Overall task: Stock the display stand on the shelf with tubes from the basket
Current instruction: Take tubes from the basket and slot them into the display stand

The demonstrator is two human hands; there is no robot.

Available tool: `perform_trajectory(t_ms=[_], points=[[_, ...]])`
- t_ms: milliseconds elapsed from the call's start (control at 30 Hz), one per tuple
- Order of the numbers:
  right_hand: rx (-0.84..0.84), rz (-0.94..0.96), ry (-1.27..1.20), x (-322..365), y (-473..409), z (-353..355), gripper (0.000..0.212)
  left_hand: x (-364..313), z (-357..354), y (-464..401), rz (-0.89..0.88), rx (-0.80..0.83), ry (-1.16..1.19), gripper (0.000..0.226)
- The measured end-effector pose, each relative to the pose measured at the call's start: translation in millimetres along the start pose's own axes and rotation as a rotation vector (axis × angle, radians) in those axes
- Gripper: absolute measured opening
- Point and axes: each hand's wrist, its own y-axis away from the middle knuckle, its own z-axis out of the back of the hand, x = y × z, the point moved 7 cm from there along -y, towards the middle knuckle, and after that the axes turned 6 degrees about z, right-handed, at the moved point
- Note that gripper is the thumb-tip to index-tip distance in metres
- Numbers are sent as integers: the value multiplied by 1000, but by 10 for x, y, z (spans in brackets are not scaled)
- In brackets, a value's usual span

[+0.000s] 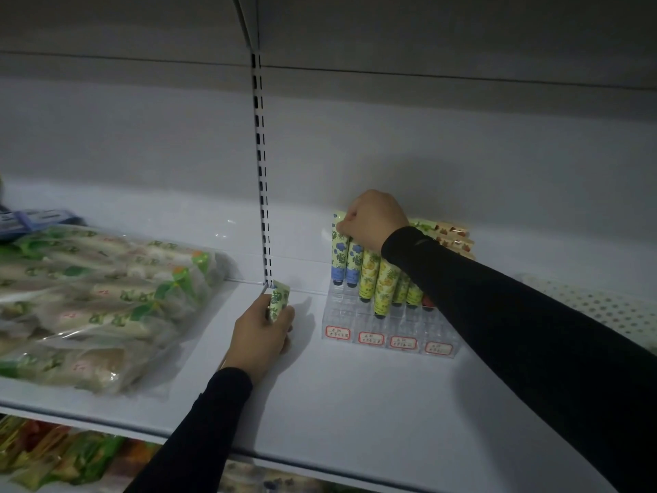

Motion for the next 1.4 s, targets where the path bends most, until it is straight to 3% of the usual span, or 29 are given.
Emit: perform_trajectory(t_ms=[433, 600, 733, 900, 1133, 1267, 1400], points=[[-8, 53, -14, 38, 44, 28, 27, 26, -8, -30, -16, 6, -10, 16], [-147, 88, -87, 59, 171, 238, 42, 31, -13, -36, -20, 8, 4, 14], [-234, 146, -119, 31, 373, 456, 45, 37, -5, -42, -19, 22, 11, 6], [-263, 172, -215, -75, 672, 642, 40, -106, -40, 77, -41, 66, 53, 11], [-60, 236, -368, 38, 1066, 563, 32, -666, -300, 409, -141, 218, 131, 4], [76, 237, -427, -1, 1206, 431, 30, -875, -482, 578, -142, 299, 210, 17], [90, 151, -529, -187, 1279, 443, 20, -942, -584, 651, -135, 364, 264, 25]])
